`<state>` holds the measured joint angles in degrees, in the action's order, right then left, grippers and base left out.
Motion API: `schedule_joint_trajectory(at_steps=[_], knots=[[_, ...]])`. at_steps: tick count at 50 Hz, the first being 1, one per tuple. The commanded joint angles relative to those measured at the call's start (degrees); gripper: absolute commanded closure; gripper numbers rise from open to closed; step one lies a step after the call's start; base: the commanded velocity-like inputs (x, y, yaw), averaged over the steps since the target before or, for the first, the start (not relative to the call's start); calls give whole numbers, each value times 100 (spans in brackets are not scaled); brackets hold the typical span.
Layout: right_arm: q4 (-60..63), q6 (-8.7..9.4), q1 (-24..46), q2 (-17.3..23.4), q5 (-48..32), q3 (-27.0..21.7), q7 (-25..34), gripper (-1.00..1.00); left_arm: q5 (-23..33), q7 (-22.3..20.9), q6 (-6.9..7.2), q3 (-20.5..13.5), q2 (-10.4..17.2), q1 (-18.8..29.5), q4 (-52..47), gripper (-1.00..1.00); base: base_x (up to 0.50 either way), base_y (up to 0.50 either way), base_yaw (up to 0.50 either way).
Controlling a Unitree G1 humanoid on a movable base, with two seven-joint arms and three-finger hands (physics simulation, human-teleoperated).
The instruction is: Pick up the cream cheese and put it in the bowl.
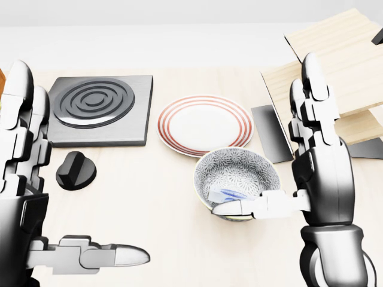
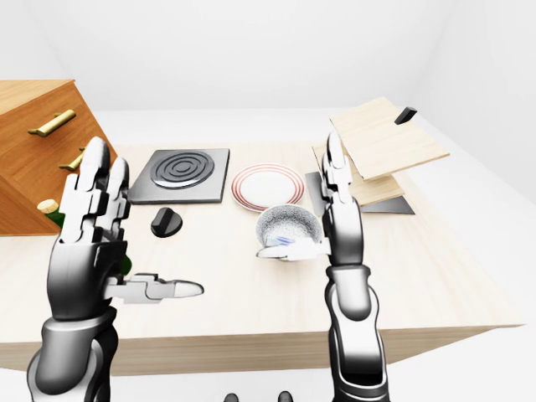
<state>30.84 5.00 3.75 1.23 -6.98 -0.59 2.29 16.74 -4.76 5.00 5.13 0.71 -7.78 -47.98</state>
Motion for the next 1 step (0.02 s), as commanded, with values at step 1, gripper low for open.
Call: schedule_joint_trajectory(at_steps=[1], knots=[[-88, 0, 211, -18, -16, 40, -66, -100, 98, 88, 0, 91, -45, 274, -425, -100, 0, 0, 0]])
